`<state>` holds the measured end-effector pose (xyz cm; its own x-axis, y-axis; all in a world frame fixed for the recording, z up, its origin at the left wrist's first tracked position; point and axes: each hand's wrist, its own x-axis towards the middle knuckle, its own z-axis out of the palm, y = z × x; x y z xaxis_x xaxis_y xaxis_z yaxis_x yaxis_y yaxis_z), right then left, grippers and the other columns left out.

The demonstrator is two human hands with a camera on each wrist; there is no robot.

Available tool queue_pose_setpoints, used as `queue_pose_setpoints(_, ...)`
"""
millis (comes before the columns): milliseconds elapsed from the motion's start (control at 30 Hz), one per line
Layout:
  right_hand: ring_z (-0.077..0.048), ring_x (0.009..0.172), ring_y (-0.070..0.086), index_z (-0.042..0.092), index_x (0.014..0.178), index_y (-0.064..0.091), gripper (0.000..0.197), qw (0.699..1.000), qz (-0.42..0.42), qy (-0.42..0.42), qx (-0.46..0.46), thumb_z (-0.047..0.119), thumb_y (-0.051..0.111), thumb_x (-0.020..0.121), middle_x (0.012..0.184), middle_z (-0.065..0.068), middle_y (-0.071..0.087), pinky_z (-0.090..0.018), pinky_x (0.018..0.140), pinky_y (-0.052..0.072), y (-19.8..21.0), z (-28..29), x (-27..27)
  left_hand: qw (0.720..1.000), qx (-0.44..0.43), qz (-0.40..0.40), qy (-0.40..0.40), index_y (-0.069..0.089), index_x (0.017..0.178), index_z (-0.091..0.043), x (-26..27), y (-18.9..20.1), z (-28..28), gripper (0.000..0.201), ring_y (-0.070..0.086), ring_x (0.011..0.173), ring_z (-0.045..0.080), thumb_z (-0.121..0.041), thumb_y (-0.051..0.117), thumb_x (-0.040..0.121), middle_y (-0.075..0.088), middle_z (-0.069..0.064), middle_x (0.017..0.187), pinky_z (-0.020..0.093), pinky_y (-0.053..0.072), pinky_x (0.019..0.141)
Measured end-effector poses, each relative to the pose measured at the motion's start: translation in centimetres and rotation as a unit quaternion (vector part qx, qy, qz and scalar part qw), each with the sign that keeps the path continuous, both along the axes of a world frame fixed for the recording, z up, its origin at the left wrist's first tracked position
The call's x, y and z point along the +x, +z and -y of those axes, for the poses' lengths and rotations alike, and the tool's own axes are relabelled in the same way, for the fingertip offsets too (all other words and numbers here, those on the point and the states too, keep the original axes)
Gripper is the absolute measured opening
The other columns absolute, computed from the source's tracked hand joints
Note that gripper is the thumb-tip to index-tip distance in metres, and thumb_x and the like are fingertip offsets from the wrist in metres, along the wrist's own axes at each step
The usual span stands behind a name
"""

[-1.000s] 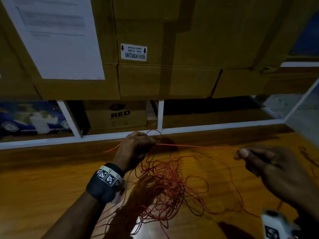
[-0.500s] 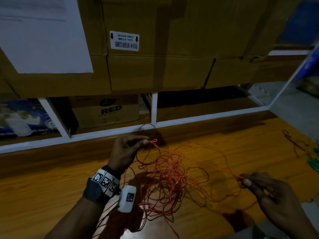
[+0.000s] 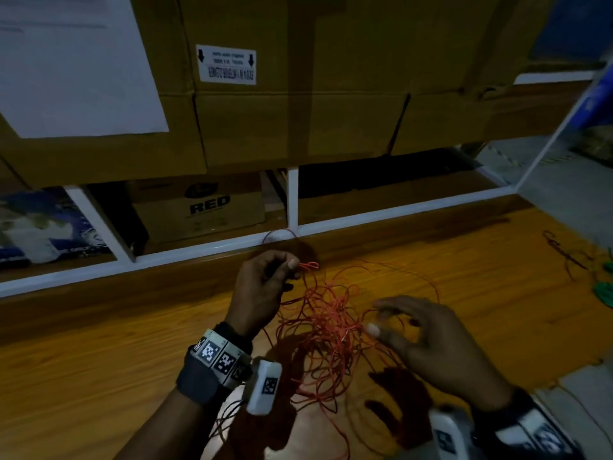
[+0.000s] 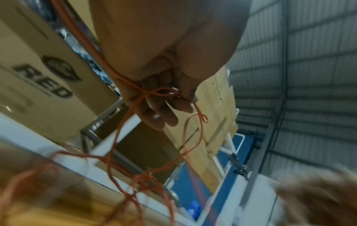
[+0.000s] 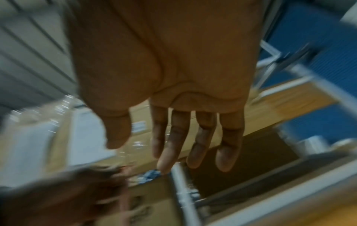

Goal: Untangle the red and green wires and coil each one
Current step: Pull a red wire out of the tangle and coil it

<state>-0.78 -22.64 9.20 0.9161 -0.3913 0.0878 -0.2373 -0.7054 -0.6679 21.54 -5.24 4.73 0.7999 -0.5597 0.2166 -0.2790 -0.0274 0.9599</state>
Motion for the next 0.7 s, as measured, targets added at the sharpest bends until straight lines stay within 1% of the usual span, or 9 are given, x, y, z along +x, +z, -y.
queue_pose_setpoints(100, 0.009, 0.109, 0.06, 0.036, 0.128, 0.066, 0.043, 0.997, 0.04, 0.008, 0.06, 0.058, 0.064, 0.091, 0.118, 0.024, 0.067, -0.025, 0.087, 0.055, -0.3, -1.4, 3.7, 0.999, -0.024, -0.034, -0.026, 0.07, 0.097, -0.009, -0.9, 0.6, 0.4, 0.014, 0.071, 0.089, 0.029, -0.018, 0.06, 0.102, 0.073, 0.01, 0.089, 0.046, 0.06, 0.076)
queue_pose_setpoints(167, 0.006, 0.114, 0.059, 0.034, 0.135, 0.061, 0.043, 0.994, 0.038, 0.007, 0.098, 0.051, 0.065, 0.095, 0.128, 0.021, 0.064, -0.034, 0.093, 0.057, -0.7, -1.7, 6.0, 0.996, -0.041, -0.06, -0.043, 0.07, 0.096, -0.007, -1.2, 1.0, 0.4, 0.015, 0.07, 0.091, 0.033, -0.019, 0.062, 0.1, 0.072, 0.012, 0.089, 0.047, 0.059, 0.077)
queue_pose_setpoints(267, 0.002, 0.119, 0.059, 0.032, 0.137, 0.061, 0.039, 0.98, 0.05, 0.05, 0.185, 0.037, 0.065, 0.099, 0.132, 0.016, 0.064, -0.031, 0.095, 0.053, -1.3, -1.2, 8.1, 0.99, -0.064, -0.101, -0.07, 0.071, 0.096, -0.006, -1.3, 1.4, 0.2, 0.017, 0.068, 0.098, 0.038, -0.022, 0.065, 0.096, 0.071, 0.015, 0.096, 0.05, 0.057, 0.084)
queue_pose_setpoints(333, -0.005, 0.109, 0.065, 0.029, 0.132, 0.065, 0.032, 0.959, 0.04, 0.088, 0.268, 0.029, 0.064, 0.1, 0.125, 0.005, 0.071, -0.025, 0.082, 0.051, -1.2, -1.0, 8.5, 0.987, -0.064, -0.123, -0.08, 0.07, 0.097, -0.004, -1.2, 1.5, -0.2, 0.017, 0.068, 0.098, 0.035, -0.019, 0.064, 0.096, 0.07, 0.014, 0.098, 0.048, 0.056, 0.088)
queue_pose_setpoints(400, -0.015, 0.096, 0.067, 0.027, 0.128, 0.067, 0.028, 0.937, 0.013, 0.107, 0.331, 0.025, 0.063, 0.101, 0.117, -0.004, 0.074, -0.025, 0.071, 0.049, -1.0, -0.9, 8.5, 0.986, -0.066, -0.131, -0.08, 0.07, 0.098, -0.003, -1.0, 1.3, -0.6, 0.017, 0.066, 0.097, 0.032, -0.019, 0.064, 0.096, 0.069, 0.013, 0.099, 0.048, 0.054, 0.091)
queue_pose_setpoints(467, -0.016, 0.09, 0.068, 0.024, 0.125, 0.068, 0.025, 0.939, -0.003, 0.111, 0.326, 0.022, 0.062, 0.101, 0.109, -0.007, 0.076, -0.025, 0.065, 0.048, -1.2, -0.7, 8.6, 0.987, -0.076, -0.129, -0.065, 0.07, 0.1, -0.002, -0.7, 1.0, -0.9, 0.022, 0.065, 0.1, 0.038, -0.023, 0.066, 0.094, 0.069, 0.02, 0.102, 0.049, 0.051, 0.092)
queue_pose_setpoints(567, -0.017, 0.088, 0.067, 0.016, 0.112, 0.073, 0.016, 0.938, 0.025, 0.074, 0.336, 0.018, 0.067, 0.097, 0.097, -0.006, 0.075, -0.03, 0.064, 0.051, -1.5, -0.7, 8.8, 0.987, -0.09, -0.12, -0.06, 0.068, 0.103, 0.003, -0.5, 0.7, -1.3, 0.027, 0.06, 0.108, 0.048, -0.023, 0.066, 0.095, 0.066, 0.03, 0.11, 0.051, 0.049, 0.092)
queue_pose_setpoints(633, -0.018, 0.088, 0.066, 0.016, 0.1, 0.073, 0.007, 0.918, 0.047, 0.029, 0.393, 0.015, 0.071, 0.093, 0.09, -0.002, 0.072, -0.035, 0.068, 0.055, -1.2, -1.0, 8.9, 0.986, -0.098, -0.116, -0.064, 0.069, 0.1, -0.001, -0.8, 1.1, -1.4, 0.022, 0.064, 0.1, 0.04, -0.023, 0.065, 0.096, 0.068, 0.025, 0.102, 0.047, 0.05, 0.09)
queue_pose_setpoints(700, -0.017, 0.09, 0.067, 0.017, 0.095, 0.073, 0.004, 0.907, 0.064, 0.005, 0.416, 0.015, 0.072, 0.092, 0.089, 0.001, 0.073, -0.038, 0.073, 0.056, -0.7, -1.0, 9.1, 0.986, -0.105, -0.117, -0.063, 0.068, 0.098, -0.004, -1.1, 1.3, -1.5, 0.02, 0.065, 0.087, 0.029, -0.023, 0.063, 0.095, 0.067, 0.016, 0.088, 0.04, 0.052, 0.084)
